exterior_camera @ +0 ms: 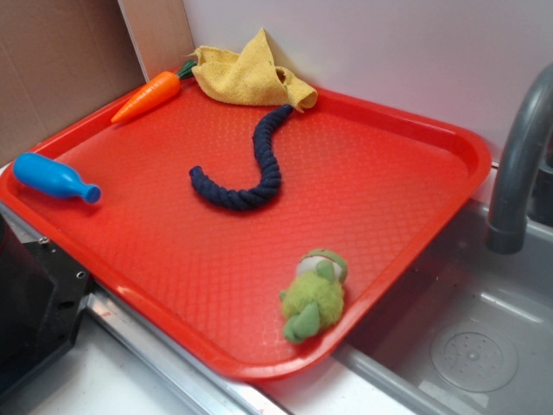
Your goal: Grab the green animal.
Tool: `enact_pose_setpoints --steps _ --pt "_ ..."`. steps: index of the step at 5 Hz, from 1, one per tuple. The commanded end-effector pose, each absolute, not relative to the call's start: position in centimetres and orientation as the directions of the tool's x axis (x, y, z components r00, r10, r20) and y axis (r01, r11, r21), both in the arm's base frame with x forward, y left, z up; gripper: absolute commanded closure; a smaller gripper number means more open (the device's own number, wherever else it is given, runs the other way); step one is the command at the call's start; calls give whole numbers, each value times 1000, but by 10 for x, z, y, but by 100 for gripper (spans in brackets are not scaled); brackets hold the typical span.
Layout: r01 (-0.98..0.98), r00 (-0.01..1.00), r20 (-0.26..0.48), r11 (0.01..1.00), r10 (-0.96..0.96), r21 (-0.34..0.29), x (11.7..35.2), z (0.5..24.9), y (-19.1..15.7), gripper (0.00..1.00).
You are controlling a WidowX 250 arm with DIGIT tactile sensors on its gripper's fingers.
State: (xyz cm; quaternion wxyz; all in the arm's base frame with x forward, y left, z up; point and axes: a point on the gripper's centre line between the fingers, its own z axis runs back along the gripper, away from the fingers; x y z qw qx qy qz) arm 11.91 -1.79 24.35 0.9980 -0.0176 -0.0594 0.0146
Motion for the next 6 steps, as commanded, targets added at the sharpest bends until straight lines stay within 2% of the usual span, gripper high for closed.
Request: enact_pose_setpoints --steps 1,2,3,6 --pt "-27 993 118 999 31 -37 119 244 -18 0" --pt "-44 990 132 998 50 -49 165 194 -68 0" --pt "-177 983 50 984 178 -26 202 164 -111 0" --pt "-177 983 50 984 178 -26 202 164 -111 0"
